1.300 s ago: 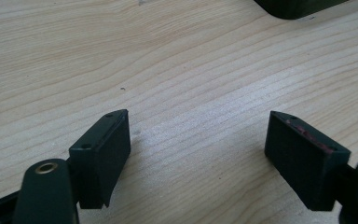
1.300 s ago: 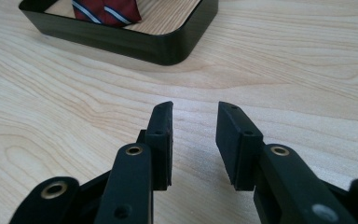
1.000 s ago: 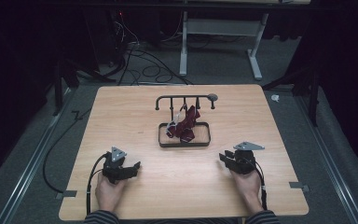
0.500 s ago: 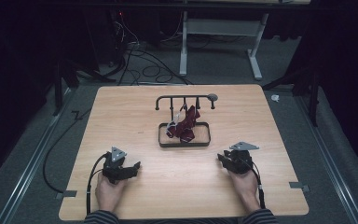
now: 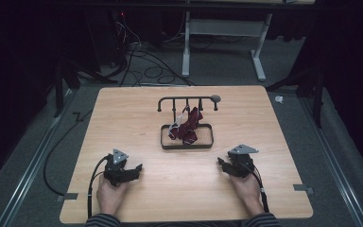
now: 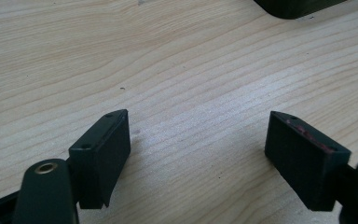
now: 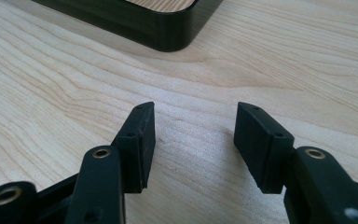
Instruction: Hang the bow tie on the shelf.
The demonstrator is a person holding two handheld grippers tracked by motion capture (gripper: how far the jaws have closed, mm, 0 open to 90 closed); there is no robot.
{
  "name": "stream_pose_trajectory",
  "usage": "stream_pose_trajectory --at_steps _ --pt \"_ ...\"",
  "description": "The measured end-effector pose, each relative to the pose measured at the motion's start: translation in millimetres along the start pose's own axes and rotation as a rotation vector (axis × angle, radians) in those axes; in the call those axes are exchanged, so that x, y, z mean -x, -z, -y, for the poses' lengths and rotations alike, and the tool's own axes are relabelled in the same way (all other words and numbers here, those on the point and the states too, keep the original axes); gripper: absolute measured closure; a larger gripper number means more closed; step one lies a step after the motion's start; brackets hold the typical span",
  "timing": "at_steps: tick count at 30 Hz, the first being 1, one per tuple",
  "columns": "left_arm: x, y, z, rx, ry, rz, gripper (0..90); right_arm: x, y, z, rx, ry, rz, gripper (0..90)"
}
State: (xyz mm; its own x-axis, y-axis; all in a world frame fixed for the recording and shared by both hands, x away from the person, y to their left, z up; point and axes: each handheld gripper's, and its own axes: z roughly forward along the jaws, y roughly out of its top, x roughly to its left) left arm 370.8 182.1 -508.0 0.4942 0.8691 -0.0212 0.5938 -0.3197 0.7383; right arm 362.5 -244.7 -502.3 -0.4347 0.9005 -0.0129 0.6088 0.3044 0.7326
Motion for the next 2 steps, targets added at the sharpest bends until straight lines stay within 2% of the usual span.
stream_pose_trajectory --at_steps 2 --pt "0.0 0.0 0.0 0.000 0.000 0.000 22.8 0.0 0.0 0.0 0.000 0.000 0.000 50.0"
